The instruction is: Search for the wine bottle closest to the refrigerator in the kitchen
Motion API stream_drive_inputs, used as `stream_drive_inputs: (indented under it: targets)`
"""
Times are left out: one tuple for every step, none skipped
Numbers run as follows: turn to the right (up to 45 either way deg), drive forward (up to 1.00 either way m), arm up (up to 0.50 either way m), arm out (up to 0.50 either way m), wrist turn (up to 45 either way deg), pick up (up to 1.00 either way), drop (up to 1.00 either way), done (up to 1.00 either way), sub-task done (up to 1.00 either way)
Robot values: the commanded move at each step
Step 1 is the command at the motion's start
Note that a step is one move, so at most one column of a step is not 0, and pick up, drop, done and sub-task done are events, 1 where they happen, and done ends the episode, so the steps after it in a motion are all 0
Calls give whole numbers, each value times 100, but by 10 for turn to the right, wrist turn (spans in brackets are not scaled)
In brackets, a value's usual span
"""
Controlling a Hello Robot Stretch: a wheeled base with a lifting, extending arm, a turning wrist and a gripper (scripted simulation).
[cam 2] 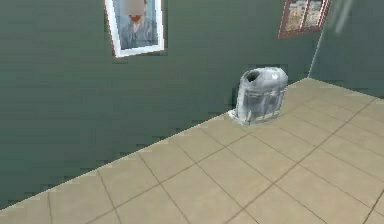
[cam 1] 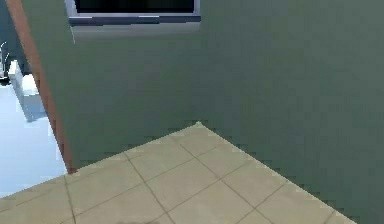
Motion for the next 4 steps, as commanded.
stream_drive_inputs:
  targets:
    - [-450,0,0,0,0,0,0,0,0]
    - [0,100,0,0,0,0,0,0,0]
    - [0,95,0,0,0,0,0,0,0]
    - [60,0,0,0,0,0,0,0,0]
